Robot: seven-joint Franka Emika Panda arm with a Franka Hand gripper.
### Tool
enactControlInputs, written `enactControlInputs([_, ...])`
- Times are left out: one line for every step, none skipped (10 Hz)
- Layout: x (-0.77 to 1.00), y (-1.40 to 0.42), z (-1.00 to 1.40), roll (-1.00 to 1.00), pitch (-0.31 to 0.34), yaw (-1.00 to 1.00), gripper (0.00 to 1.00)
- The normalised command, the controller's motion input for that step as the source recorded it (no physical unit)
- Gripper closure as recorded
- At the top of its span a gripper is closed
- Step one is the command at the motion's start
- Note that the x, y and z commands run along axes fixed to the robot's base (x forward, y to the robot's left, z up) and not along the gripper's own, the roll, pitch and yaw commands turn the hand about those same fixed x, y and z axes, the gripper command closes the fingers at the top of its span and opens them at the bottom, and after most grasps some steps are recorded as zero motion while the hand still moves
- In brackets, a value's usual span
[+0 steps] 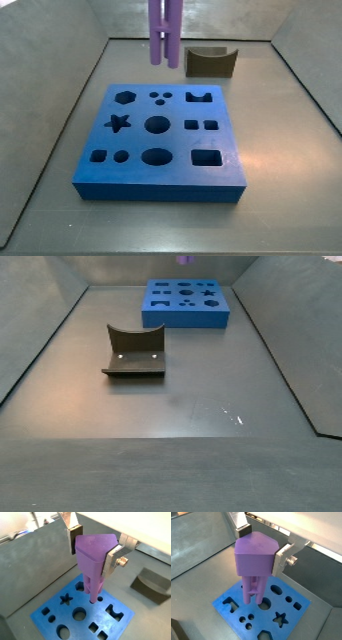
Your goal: Insert the 3 prong object.
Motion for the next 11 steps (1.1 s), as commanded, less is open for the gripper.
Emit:
enactControlInputs([-0.10, 0.00, -0.42, 0.00, -0.029, -1.00, 1.00])
enactControlInputs([-0.17, 0.00, -0.59, -0.16, -0.043, -0.87, 1.00])
enactControlInputs([-0.03, 0.08, -0.62, -0.20, -0.020, -0.74, 1.00])
enactControlInputs([-0.07, 0.23, -0.66, -0.21, 0.000, -0.61, 1.00])
enactControlInputs([-0.11, 0.34, -0.68, -0.22, 0.000, -0.50, 1.00])
enactControlInputs([-0.12, 0.32, -0.57, -0.16, 0.000, -0.56, 1.00])
enactControlInputs([-0.21, 0.27, -0.38, -0.10, 0.000, -0.63, 1.00])
enactControlInputs([-0.22, 0.26, -0.23, -0.13, -0.046, -0.57, 1.00])
enactControlInputs([-0.12, 0.24, -0.09, -0.22, -0.144, -0.52, 1.00])
enactControlInputs([0.00, 0.16, 0.00, -0.29, -0.199, -0.57, 1.00])
enactControlInputs([0.25, 0.09, 0.00, -0.26, -0.143, -0.74, 1.00])
